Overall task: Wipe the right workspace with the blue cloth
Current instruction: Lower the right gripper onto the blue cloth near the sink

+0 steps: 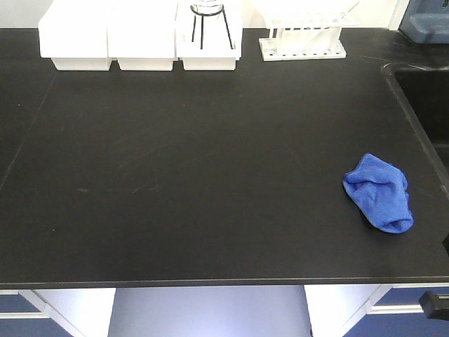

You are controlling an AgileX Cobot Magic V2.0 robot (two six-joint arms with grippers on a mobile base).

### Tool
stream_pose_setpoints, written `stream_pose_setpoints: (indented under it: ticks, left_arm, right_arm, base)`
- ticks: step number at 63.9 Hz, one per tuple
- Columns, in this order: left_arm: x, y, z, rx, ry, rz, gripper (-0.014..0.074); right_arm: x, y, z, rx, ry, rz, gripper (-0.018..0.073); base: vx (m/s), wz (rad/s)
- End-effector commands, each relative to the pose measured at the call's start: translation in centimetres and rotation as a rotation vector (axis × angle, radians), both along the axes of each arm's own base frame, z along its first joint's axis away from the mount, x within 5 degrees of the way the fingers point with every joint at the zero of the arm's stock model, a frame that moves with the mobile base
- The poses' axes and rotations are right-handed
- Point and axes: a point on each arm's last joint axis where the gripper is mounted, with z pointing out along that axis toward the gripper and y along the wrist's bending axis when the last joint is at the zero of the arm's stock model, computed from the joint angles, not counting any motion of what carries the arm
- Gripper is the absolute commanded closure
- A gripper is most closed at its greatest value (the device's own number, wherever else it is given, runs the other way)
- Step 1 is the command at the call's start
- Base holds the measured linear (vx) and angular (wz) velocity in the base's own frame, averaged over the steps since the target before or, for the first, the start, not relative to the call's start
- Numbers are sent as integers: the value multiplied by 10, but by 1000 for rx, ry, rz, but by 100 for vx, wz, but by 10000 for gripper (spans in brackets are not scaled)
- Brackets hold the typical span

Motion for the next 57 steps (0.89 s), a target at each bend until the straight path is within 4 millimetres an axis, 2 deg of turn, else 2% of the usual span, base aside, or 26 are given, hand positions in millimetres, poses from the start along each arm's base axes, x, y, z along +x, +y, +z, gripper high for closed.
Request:
stream_pose_setpoints:
  ticks: [1,21,44,50,57]
  left_arm:
    - [0,-1,-2,-14,-64,-9,602]
    - [0,-1,-2,-14,-64,-9,602]
    - [0,-1,-2,-14,-64,-9,602]
    - [0,-1,-2,-14,-64,-9,602]
    - [0,-1,-2,-14,-64,-9,602]
  right_arm:
    - [1,0,2,-9,-78,5,566]
    - [1,0,2,-9,-85,5,566]
    - [1,1,16,-5,-239,12,566]
    - [0,1,28,22,-359,16,566]
    - [-4,0,47,212,-484,15,566]
  base:
    - [0,0]
    - [0,0]
    - [0,0]
    - [0,0]
    - [0,0]
